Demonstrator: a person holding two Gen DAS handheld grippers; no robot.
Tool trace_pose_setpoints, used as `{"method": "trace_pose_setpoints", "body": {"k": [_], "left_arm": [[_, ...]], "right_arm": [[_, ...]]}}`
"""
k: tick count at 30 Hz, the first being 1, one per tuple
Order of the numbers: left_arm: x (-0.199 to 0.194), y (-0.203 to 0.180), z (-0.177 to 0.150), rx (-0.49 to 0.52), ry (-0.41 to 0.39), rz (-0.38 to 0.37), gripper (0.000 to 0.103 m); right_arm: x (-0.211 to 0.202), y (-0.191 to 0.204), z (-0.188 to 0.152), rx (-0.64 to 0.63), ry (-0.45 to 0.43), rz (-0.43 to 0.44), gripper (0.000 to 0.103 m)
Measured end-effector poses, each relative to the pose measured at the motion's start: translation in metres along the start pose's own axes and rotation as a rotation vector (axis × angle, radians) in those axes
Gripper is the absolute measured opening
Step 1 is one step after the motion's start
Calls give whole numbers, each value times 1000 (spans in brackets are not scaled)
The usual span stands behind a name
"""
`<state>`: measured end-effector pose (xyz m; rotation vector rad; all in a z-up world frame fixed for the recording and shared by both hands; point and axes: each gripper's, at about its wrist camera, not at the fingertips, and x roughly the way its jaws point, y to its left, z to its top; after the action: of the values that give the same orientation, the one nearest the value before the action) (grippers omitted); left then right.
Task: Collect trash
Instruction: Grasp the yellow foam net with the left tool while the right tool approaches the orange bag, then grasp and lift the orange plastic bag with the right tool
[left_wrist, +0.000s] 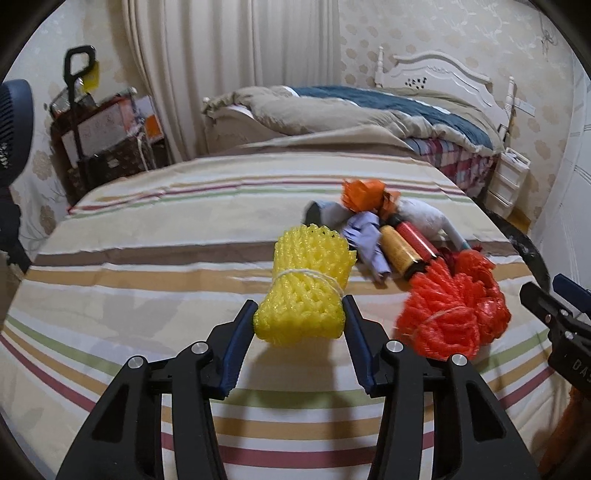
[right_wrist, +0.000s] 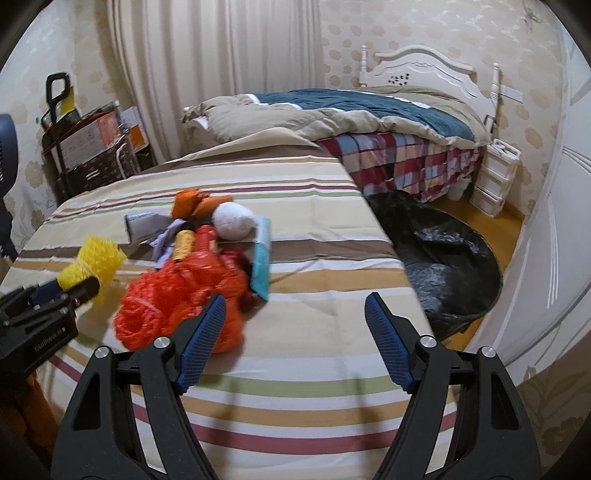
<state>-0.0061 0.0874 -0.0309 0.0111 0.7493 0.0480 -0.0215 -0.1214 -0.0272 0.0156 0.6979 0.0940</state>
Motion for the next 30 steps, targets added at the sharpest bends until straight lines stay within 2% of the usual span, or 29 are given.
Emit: {"method": "trace_pose_setpoints", "body": {"k": [7, 12, 21, 23, 25, 30], "left_arm": [[-4, 16, -1, -26, -22, 29, 49], [-2, 21, 0, -40, -25, 16, 49], [2, 25, -5, -56, -11, -1, 49], [2, 26, -5, -61, -10, -3, 49], [1, 27, -5, -65, -11, -5, 49], [-2, 29, -6, -69, -18, -7, 49]], "right_arm": [[2, 22, 2, -36, 16, 38, 68], [12, 34, 2, -60, 39, 45, 67], [23, 48, 0, -63, 86, 111, 62], [25, 50, -1, -62, 99, 132, 59], [26, 54, -3, -72, 110, 146, 46], [23, 58, -5, -84, 103, 153, 42]]}}
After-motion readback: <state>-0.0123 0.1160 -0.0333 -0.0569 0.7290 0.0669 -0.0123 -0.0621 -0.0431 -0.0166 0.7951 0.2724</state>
